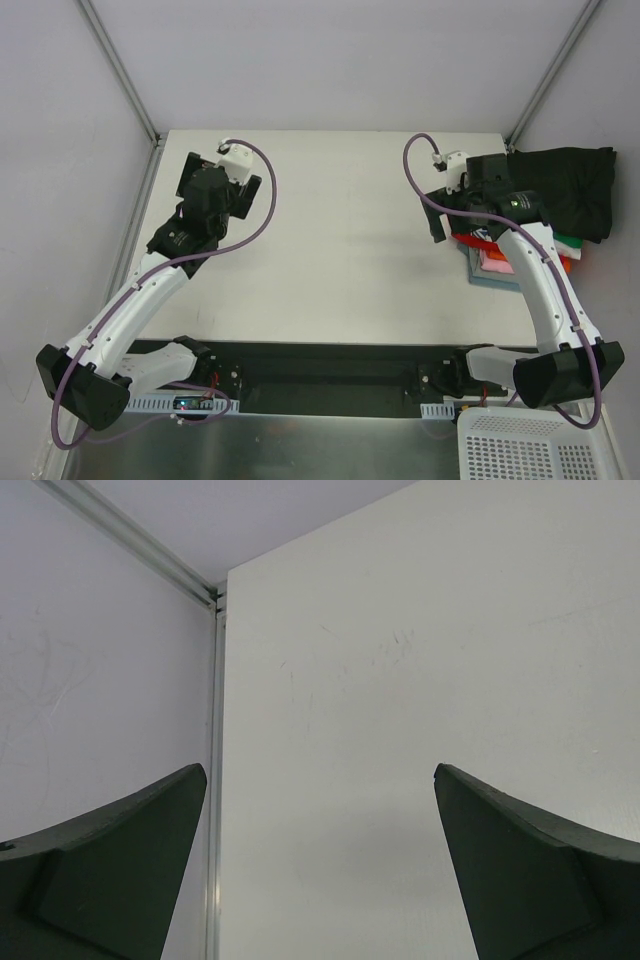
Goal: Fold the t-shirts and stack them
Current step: Neatly place the folded tshirt to the corner
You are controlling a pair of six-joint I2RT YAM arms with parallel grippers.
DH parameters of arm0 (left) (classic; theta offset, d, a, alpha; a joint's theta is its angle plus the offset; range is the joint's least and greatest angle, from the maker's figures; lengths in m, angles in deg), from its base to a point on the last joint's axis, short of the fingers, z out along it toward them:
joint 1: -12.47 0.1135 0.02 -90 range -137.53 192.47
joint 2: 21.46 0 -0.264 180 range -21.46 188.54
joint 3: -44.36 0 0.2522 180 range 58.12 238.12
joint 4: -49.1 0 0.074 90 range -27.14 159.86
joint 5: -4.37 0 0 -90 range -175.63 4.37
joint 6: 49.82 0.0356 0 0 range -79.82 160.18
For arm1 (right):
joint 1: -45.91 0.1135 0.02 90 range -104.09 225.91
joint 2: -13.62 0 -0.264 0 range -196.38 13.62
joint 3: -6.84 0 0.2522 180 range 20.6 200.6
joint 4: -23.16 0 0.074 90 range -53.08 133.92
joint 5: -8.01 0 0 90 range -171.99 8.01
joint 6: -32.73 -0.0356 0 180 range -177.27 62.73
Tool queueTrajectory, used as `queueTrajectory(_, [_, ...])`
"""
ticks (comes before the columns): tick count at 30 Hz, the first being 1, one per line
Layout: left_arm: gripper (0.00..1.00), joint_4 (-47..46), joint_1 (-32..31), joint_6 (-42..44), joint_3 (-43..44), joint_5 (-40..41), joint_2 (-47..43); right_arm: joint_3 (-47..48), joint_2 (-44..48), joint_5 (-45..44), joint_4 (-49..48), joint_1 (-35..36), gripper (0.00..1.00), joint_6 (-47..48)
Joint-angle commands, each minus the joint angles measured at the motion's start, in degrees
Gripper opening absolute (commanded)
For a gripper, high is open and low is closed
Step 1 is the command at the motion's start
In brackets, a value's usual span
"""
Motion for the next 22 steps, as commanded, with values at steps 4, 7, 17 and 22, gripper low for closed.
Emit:
queueTrajectory(4, [0.99,-0.2,-0.3,-0.9,-0.2,0.7,-1.0,1.7,1.8,-0.8,-1.1,0.7,0.96,-0.7])
queueTrajectory(7, [0.99,-0.3,-0.3,-0.9,-0.2,0.8,-0.9,1.5,2.2,-0.8,-1.0,0.8,0.96,-0.7])
queueTrajectory(17, [0.99,-0.4,-0.3,-0.7,-0.2,0.8,-0.6,1.1,2.1,-1.2,-1.1,0.9,0.97,-0.7])
queueTrajectory(22, [0.99,-0.3,-0.3,-0.7,-0.2,0.8,-0.6,1.4,2.1,-0.5,-0.7,1.1,0.96,-0.5])
